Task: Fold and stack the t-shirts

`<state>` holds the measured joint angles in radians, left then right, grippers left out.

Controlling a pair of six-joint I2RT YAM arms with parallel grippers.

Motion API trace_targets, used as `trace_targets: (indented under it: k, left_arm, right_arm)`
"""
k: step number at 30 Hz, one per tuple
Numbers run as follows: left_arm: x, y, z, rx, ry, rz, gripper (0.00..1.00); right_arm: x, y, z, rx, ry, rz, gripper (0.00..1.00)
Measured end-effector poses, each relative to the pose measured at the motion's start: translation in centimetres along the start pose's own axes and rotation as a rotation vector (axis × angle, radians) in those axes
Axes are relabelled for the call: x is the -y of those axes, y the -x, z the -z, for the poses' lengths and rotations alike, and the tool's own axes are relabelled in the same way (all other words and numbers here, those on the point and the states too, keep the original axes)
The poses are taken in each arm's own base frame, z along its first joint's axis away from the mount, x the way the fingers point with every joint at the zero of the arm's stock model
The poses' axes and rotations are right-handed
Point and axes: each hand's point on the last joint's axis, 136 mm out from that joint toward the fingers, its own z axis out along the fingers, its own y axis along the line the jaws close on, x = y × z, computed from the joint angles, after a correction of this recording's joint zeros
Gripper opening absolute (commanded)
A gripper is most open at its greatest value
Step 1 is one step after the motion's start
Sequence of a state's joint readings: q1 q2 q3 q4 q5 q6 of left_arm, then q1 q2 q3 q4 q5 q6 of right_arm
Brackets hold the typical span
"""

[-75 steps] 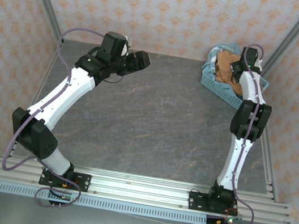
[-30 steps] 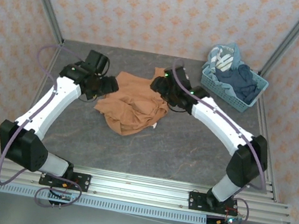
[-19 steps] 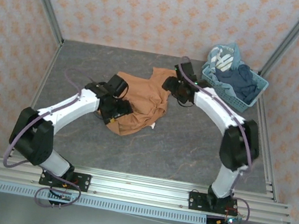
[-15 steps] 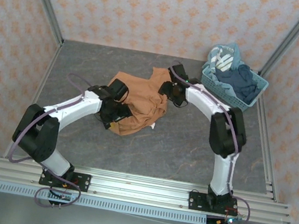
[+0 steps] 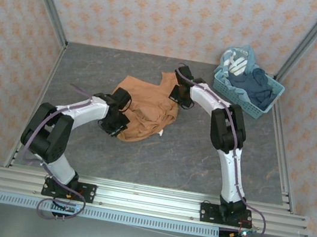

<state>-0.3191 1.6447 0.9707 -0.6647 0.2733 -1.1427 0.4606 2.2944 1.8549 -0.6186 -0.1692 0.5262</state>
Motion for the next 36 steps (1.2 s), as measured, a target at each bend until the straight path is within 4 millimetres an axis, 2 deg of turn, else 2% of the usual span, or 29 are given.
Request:
trace_targets:
  k: [3, 5, 10, 13, 15, 18, 19, 20, 21, 22, 24, 26, 27, 29, 32, 34, 36]
  left_arm:
    - [-0.5, 1.7, -1.0, -0.020, 0.044, 0.013, 0.00]
    - [0.7, 3.2, -0.8, -0.008, 0.040, -0.001, 0.00]
    - [6.3, 8.5, -1.1, 0.043, 0.031, -0.084, 0.00]
    - [10.9, 12.1, -0.4, 0.104, 0.005, -0.151, 0.00]
    - [15.0, 14.4, 0.6, 0.155, -0.047, -0.202, 0.00]
    - [19.5, 16.9, 2.7, 0.228, -0.121, -0.251, 0.00]
    - [20.6, 17.4, 3.5, 0.251, -0.141, -0.265, 0.03]
    - [21.2, 17.8, 4.3, 0.270, -0.146, -0.276, 0.12]
    - [21.4, 18.1, 5.1, 0.292, -0.146, -0.290, 0.26]
    - [21.3, 18.4, 5.8, 0.313, -0.135, -0.302, 0.43]
    - [20.4, 18.6, 7.2, 0.347, -0.103, -0.310, 0.59]
    - [18.2, 18.0, 8.4, 0.364, -0.054, -0.322, 0.65]
    - [16.6, 17.4, 9.2, 0.367, -0.031, -0.324, 0.66]
    - [13.3, 15.6, 10.9, 0.363, 0.000, -0.327, 0.66]
    - [8.9, 11.6, 13.1, 0.341, 0.007, -0.348, 0.65]
    - [7.1, 7.8, 13.3, 0.300, -0.016, -0.389, 0.66]
    - [5.8, 3.4, 12.0, 0.222, -0.030, -0.437, 0.67]
  right_arm:
    - [2.1, -0.4, 2.3, 0.016, -0.036, -0.012, 0.00]
    - [3.5, -0.9, 4.5, 0.029, -0.051, -0.021, 0.00]
    - [6.1, -3.1, 10.9, 0.066, -0.023, -0.073, 0.00]
    - [6.8, -6.1, 13.4, 0.045, 0.021, -0.110, 0.00]
    - [6.2, -9.4, 13.8, -0.018, 0.059, -0.118, 0.00]
    - [3.0, -14.8, 12.9, -0.161, 0.140, -0.069, 0.03]
    - [1.6, -16.6, 12.6, -0.215, 0.174, -0.039, 0.13]
    - [0.1, -18.1, 12.5, -0.262, 0.205, -0.009, 0.24]
    - [-1.4, -19.6, 12.5, -0.311, 0.234, 0.032, 0.39]
    - [-3.1, -20.8, 12.6, -0.357, 0.268, 0.065, 0.49]
    - [-5.1, -21.4, 13.1, -0.392, 0.321, 0.105, 0.58]
    - [-5.8, -20.4, 13.8, -0.384, 0.353, 0.113, 0.60]
    - [-5.8, -19.3, 14.1, -0.368, 0.365, 0.105, 0.60]
    - [-5.1, -17.0, 14.3, -0.332, 0.370, 0.071, 0.60]
    - [-2.5, -13.3, 14.0, -0.287, 0.338, -0.002, 0.58]
    - [-0.2, -11.1, 13.5, -0.255, 0.291, -0.042, 0.58]
    - [1.4, -9.3, 13.3, -0.224, 0.246, -0.062, 0.57]
